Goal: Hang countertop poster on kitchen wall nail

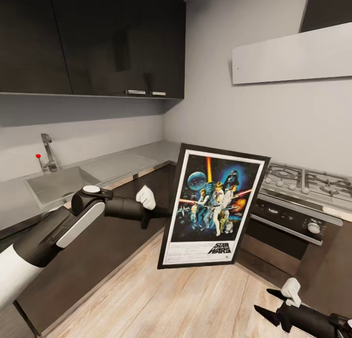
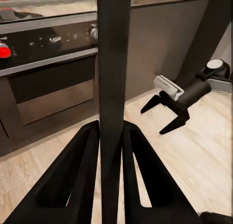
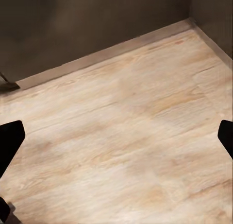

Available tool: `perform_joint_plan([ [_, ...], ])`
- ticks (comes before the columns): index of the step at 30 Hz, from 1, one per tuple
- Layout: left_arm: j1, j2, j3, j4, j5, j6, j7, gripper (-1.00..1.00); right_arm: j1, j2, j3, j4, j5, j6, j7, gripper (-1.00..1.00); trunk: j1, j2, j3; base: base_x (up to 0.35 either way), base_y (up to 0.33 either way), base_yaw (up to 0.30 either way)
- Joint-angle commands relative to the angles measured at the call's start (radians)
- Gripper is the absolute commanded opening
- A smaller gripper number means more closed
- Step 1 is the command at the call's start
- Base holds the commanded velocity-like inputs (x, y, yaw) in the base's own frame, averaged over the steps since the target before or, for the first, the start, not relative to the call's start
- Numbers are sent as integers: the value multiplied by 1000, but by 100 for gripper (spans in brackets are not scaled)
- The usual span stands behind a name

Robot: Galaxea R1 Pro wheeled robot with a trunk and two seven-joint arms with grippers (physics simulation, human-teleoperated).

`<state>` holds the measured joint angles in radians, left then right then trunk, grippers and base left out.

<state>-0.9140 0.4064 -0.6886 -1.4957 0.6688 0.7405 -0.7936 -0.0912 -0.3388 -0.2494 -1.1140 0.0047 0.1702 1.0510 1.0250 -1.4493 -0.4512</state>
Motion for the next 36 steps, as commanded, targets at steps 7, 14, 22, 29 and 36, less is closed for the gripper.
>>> perform_joint_plan([
  [7,12,31,-29,1,4,-18,-59,-100,-3,-106,-80,-88,-5,105,232,100,0,-1,-1,0,0,0],
  [14,15,48,-36,7,4,-64,-120,-100,-46,-146,-151,-94,-4,118,399,100,0,-1,-1,0,0,0],
  [22,15,53,-38,11,8,-76,-150,-100,-118,-201,-164,-96,-12,183,512,100,0,-1,-1,0,0,0],
  [29,15,54,-38,12,5,-78,-194,-100,-143,-207,-157,-103,-14,212,520,100,0,-1,-1,0,0,0],
  [36,15,54,-39,11,3,-78,-197,-100,-148,-206,-153,-113,-14,213,520,100,0,-1,-1,0,0,0],
])
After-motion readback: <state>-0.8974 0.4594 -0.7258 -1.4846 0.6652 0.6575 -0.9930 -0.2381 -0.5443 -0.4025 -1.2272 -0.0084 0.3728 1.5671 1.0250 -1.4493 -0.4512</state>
